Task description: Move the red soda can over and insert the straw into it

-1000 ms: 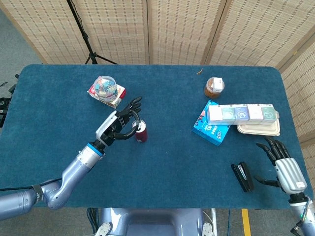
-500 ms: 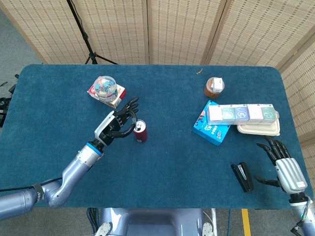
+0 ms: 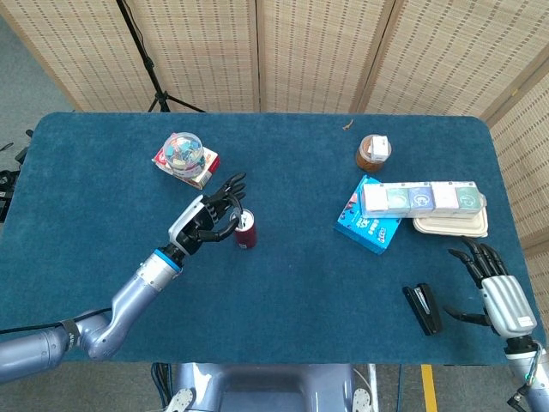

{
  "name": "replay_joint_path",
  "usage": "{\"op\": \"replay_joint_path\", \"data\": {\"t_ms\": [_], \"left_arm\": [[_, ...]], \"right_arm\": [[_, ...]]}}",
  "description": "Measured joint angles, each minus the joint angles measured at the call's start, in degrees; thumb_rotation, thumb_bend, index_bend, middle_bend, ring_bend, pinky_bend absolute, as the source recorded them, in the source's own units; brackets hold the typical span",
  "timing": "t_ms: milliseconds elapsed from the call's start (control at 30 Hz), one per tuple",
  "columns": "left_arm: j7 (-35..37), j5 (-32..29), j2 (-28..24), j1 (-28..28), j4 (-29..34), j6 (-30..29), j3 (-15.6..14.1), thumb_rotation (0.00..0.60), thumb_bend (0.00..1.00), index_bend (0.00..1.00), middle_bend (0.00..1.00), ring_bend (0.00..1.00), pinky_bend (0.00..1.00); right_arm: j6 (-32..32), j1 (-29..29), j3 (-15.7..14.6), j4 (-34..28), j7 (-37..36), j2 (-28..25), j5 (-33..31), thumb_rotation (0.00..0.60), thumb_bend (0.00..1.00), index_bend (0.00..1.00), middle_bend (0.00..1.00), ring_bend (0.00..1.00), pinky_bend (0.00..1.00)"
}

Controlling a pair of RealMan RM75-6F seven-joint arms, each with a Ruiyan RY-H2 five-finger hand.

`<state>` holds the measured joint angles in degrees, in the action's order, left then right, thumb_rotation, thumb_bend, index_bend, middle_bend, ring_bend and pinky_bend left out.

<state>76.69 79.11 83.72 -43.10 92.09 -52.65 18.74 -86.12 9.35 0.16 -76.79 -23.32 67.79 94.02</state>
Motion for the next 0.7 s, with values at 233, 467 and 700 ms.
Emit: {"op": "replay_joint_path", "data": {"t_ms": [233, 467, 700], "left_arm": [[-0.14, -0.01, 0.76, -0.63, -0.42, 0.21, 0.02, 0.600, 0.44, 0.63, 0.00, 0.00, 0.00], [-1.04, -0.90, 1.62, -0.95, -1.35, 0.36, 0.08, 0.600, 0.44, 0.63, 0.00, 0.00, 0.00], [-0.75, -1.20, 1.75, -0.96, -2.34, 0.80, -0.01, 0.600, 0.44, 0.63, 0.00, 0.00, 0.00]], "right_arm": [[-0.02, -0.04, 0.09, 0.04, -0.20, -0.07, -0.17, 0.600, 0.00, 0.14, 0.00, 0.00, 0.04], [-0.03, -0.07, 0.23, 0.26, -0.44, -0.14, -0.38, 0.600, 0.00, 0.14, 0.00, 0.00, 0.04], [0.05, -0.03, 0.21, 0.32, -0.38, -0.08, -0.32, 0.600, 0.00, 0.14, 0.00, 0.00, 0.04]]}}
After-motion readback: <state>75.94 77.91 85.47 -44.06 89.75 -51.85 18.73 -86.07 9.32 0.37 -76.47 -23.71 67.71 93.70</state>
